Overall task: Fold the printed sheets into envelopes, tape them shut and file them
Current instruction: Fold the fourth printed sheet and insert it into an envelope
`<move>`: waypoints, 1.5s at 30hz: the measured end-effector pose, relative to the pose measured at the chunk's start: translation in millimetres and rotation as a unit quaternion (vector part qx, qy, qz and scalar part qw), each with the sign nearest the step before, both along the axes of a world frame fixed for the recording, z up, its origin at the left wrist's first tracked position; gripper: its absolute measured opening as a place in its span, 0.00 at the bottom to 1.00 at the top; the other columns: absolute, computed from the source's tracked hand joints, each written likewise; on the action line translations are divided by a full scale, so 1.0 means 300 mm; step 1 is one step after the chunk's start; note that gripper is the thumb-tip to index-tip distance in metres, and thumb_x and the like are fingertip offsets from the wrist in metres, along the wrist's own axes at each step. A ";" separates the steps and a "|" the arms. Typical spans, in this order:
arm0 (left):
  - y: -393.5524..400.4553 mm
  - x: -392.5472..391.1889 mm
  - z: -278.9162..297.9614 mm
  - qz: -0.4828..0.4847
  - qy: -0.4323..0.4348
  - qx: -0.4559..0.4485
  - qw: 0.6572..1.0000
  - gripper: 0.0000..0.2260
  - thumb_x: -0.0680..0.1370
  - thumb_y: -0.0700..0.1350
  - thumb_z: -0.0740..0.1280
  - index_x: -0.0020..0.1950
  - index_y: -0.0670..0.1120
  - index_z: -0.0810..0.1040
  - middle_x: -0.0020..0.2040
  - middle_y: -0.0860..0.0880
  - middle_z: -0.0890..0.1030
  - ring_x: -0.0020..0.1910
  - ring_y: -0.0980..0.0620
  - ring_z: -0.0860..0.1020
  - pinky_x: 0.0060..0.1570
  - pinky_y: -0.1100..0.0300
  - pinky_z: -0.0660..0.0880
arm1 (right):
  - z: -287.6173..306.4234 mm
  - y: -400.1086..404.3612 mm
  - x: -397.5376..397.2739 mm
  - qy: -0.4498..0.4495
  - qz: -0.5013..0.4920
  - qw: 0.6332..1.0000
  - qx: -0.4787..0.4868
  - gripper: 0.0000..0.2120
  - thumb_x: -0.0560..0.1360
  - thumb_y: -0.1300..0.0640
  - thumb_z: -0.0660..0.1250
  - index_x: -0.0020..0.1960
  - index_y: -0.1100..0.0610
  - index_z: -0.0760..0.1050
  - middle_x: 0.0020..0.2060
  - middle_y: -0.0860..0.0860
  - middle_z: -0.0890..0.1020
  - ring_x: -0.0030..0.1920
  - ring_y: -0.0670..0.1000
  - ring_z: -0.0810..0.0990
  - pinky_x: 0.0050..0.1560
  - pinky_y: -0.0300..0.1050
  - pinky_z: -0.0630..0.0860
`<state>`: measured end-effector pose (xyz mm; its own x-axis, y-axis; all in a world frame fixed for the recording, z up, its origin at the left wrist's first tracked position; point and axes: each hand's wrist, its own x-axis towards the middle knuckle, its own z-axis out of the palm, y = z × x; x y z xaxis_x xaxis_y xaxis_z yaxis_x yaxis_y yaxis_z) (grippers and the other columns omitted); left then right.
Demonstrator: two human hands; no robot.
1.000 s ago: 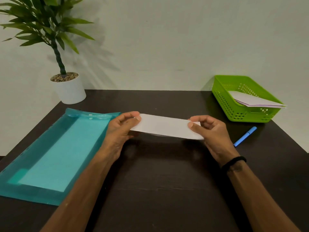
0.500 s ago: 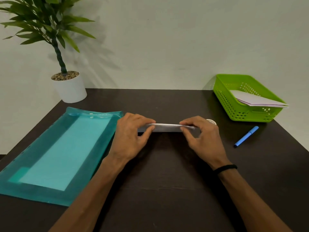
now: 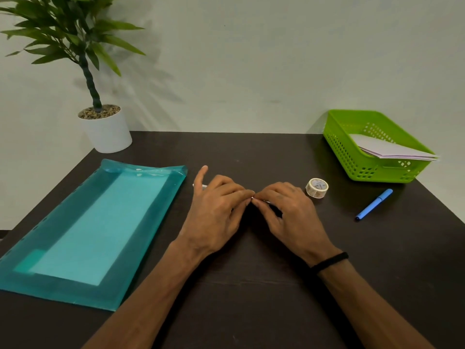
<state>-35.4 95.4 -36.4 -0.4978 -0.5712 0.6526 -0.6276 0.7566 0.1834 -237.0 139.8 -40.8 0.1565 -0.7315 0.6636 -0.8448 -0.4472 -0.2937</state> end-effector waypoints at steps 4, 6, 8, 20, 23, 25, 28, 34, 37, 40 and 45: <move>0.002 0.002 0.014 0.014 0.008 0.001 1.000 0.09 0.81 0.53 0.69 0.56 0.54 0.87 0.51 0.59 0.85 0.57 0.58 0.76 0.77 0.35 0.54 | 0.006 0.002 0.001 0.007 0.001 1.000 -0.014 0.08 0.81 0.52 0.70 0.53 0.55 0.85 0.48 0.48 0.84 0.48 0.51 0.82 0.48 0.55 0.78; -0.001 0.009 0.023 0.023 0.018 -0.004 1.000 0.08 0.79 0.53 0.70 0.54 0.54 0.87 0.49 0.59 0.85 0.55 0.58 0.77 0.76 0.35 0.55 | 0.011 0.002 0.000 0.005 0.002 1.000 -0.019 0.06 0.81 0.54 0.71 0.53 0.56 0.85 0.47 0.49 0.84 0.48 0.51 0.82 0.48 0.55 0.78; -0.009 0.020 0.028 0.036 0.026 -0.012 0.999 0.07 0.78 0.52 0.71 0.51 0.53 0.88 0.47 0.59 0.85 0.54 0.57 0.77 0.75 0.35 0.57 | 0.013 -0.002 -0.006 0.001 0.000 1.000 -0.028 0.05 0.81 0.56 0.72 0.52 0.56 0.85 0.47 0.49 0.84 0.47 0.52 0.82 0.47 0.56 0.78; -0.080 0.115 0.046 0.120 0.152 -0.029 0.981 0.04 0.75 0.47 0.71 0.46 0.50 0.85 0.43 0.55 0.84 0.45 0.51 0.79 0.60 0.39 0.73 | 0.042 0.002 -0.052 -0.075 -0.022 0.996 -0.041 0.02 0.78 0.59 0.74 0.48 0.58 0.84 0.44 0.49 0.85 0.45 0.49 0.82 0.48 0.49 0.79; -0.078 0.106 0.052 0.104 0.203 0.003 0.974 0.04 0.76 0.47 0.71 0.47 0.50 0.85 0.45 0.59 0.82 0.46 0.52 0.78 0.51 0.45 0.77 | 0.052 0.011 -0.048 -0.095 -0.032 0.994 -0.042 0.01 0.77 0.60 0.75 0.47 0.58 0.85 0.44 0.49 0.85 0.44 0.48 0.82 0.48 0.43 0.78; -0.070 0.094 0.058 0.099 0.239 0.031 0.965 0.04 0.76 0.47 0.71 0.48 0.50 0.85 0.46 0.64 0.80 0.47 0.55 0.78 0.50 0.49 0.80 | 0.057 0.012 -0.046 -0.100 -0.039 0.993 -0.043 0.00 0.76 0.61 0.75 0.47 0.58 0.85 0.44 0.49 0.85 0.43 0.47 0.82 0.49 0.40 0.77; -0.067 0.089 0.064 0.096 0.282 0.062 0.953 0.04 0.77 0.45 0.72 0.49 0.53 0.84 0.47 0.68 0.79 0.49 0.57 0.80 0.52 0.56 0.81 | 0.063 0.014 -0.047 -0.112 -0.052 0.992 -0.040 0.01 0.75 0.62 0.75 0.46 0.58 0.85 0.44 0.49 0.85 0.43 0.46 0.81 0.49 0.34 0.75; -0.067 0.095 0.082 0.102 0.378 0.116 0.913 0.04 0.78 0.40 0.71 0.48 0.49 0.84 0.44 0.58 0.84 0.44 0.60 0.81 0.49 0.69 0.77 | 0.067 0.011 -0.066 -0.147 -0.075 0.985 -0.046 0.03 0.75 0.64 0.74 0.45 0.57 0.84 0.42 0.48 0.85 0.42 0.45 0.81 0.45 0.40 0.78; -0.076 0.117 0.101 0.126 0.455 0.163 0.867 0.09 0.80 0.40 0.70 0.46 0.55 0.82 0.40 0.64 0.83 0.43 0.66 0.80 0.46 0.73 0.75 | 0.071 0.006 -0.096 -0.186 -0.096 0.977 -0.037 0.05 0.74 0.64 0.73 0.44 0.56 0.83 0.40 0.46 0.83 0.40 0.46 0.81 0.42 0.45 0.80; -0.085 0.127 0.102 0.129 0.495 0.206 0.834 0.10 0.81 0.42 0.69 0.46 0.57 0.81 0.40 0.69 0.82 0.44 0.69 0.80 0.45 0.74 0.75 | 0.071 0.004 -0.110 -0.239 -0.101 0.965 -0.023 0.04 0.76 0.63 0.72 0.45 0.55 0.83 0.41 0.47 0.84 0.40 0.48 0.82 0.43 0.51 0.80; -0.078 0.103 0.092 0.078 0.476 0.222 0.847 0.09 0.81 0.40 0.70 0.46 0.55 0.82 0.43 0.60 0.84 0.45 0.65 0.81 0.46 0.72 0.74 | 0.062 0.011 -0.079 -0.198 -0.087 0.973 -0.075 0.10 0.78 0.61 0.74 0.59 0.57 0.83 0.52 0.49 0.83 0.53 0.49 0.82 0.53 0.48 0.80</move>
<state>-4.6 72.1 -8.9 0.2389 -0.8756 0.4198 -0.1218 0.4019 0.9075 -260.7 143.1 -22.3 -0.2505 -0.6145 0.7481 -0.7452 -0.3709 -0.5542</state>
